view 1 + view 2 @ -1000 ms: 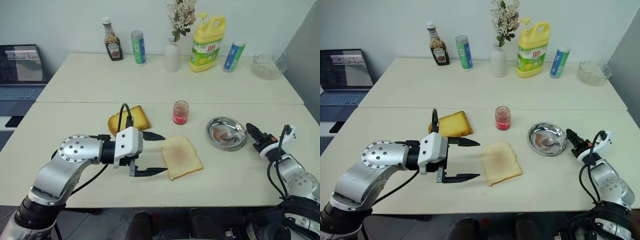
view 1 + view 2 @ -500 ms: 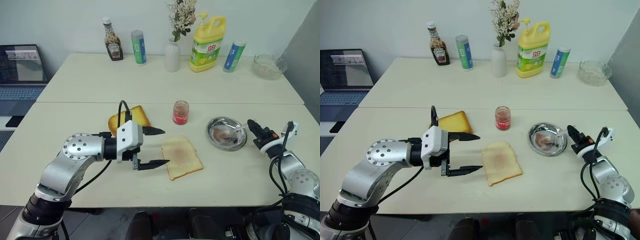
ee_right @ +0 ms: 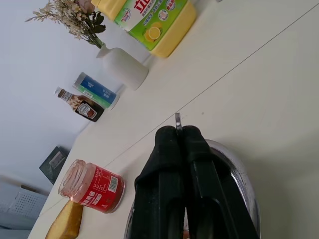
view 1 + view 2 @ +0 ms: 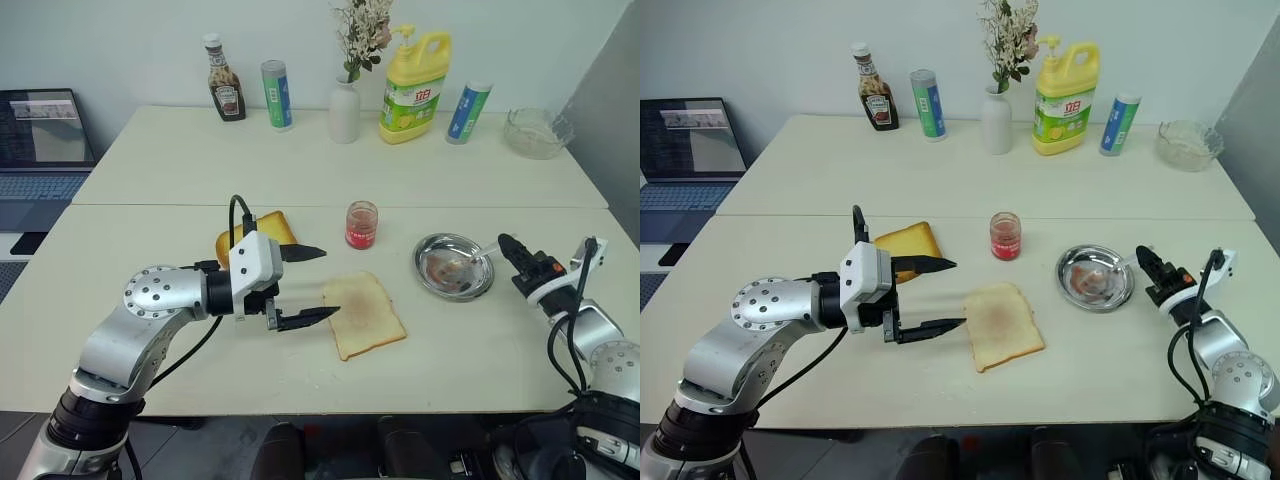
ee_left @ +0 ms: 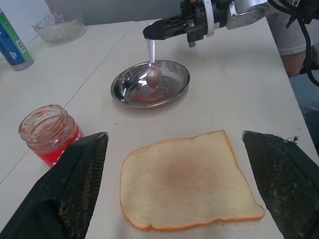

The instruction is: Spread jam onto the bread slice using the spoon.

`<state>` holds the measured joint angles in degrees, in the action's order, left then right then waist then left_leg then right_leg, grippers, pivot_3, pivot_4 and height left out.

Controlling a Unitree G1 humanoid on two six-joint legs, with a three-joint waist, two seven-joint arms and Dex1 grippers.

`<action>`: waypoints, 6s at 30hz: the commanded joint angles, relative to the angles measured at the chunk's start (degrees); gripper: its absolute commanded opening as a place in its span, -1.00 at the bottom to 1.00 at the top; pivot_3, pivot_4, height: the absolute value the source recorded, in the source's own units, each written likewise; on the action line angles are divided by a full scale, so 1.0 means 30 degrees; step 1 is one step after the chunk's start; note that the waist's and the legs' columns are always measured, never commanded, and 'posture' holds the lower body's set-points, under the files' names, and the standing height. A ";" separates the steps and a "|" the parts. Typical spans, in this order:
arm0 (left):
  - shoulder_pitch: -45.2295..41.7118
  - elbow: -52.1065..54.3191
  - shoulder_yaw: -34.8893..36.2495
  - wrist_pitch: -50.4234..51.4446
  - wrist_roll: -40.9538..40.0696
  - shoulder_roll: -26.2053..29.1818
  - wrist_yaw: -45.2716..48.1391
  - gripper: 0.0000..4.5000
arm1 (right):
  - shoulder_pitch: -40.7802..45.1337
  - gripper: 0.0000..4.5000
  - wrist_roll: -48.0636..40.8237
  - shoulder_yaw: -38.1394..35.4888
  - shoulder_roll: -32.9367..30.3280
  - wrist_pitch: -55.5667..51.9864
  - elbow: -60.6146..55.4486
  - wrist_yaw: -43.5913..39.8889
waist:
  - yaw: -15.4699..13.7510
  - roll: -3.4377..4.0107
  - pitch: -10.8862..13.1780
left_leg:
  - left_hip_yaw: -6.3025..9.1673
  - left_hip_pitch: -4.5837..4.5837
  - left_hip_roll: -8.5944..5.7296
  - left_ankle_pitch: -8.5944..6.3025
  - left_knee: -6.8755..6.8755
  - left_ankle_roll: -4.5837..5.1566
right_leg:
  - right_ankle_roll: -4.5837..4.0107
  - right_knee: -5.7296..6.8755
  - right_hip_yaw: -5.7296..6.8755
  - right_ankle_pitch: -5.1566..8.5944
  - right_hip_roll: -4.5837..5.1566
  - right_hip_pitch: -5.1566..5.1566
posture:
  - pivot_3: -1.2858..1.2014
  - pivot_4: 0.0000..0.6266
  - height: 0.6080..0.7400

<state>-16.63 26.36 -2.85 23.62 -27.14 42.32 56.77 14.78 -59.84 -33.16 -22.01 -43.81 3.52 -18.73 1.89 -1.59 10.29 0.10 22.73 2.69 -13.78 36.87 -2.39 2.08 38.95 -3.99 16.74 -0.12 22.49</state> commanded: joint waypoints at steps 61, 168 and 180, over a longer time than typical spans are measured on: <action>-0.0086 0.1053 0.2596 0.2813 -0.1033 -0.0870 -0.5241 1.00 | 1.0507 -0.98 1.6944 1.4642 0.0039 1.2785 0.2561 -0.6782 | -0.0019 0.0037 0.0026 | -0.0004 0.0229 0.0009 0.0004 0.0017 -0.0007 | -0.0051 0.0037 0.0017 -0.0055 0.0012 0.0268 | 0.03 -0.52 1.00; 0.0274 -0.0829 0.2224 0.0492 0.0853 -0.1160 -0.3921 1.00 | 1.2969 -0.98 0.2220 0.0340 0.5318 -0.3117 0.3529 0.6496 | 0.0032 0.0039 0.0024 | -0.0003 0.0230 0.0007 0.0003 0.0006 -0.0004 | -0.0059 0.0058 0.0025 -0.0066 0.0012 0.0270 | 0.03 -0.52 1.00; 0.1770 0.0119 0.2809 0.0711 0.0050 -0.0008 -0.2447 1.00 | 1.1197 -0.98 -0.0348 0.2901 0.4311 -0.6111 -0.2027 0.4528 | 0.0048 0.0042 0.0026 | -0.0003 0.0242 0.0016 0.0001 -0.0017 -0.0001 | -0.0059 0.0043 0.0024 -0.0065 0.0010 0.0290 | 0.03 -0.52 1.00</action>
<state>-11.78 23.61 3.28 25.97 -25.62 41.15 48.32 48.65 -58.50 -26.10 -8.34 -60.71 2.35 -3.20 2.04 -1.47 10.37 0.09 23.45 2.74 -13.77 36.82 -2.40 1.91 39.08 -3.92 16.55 -0.09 23.36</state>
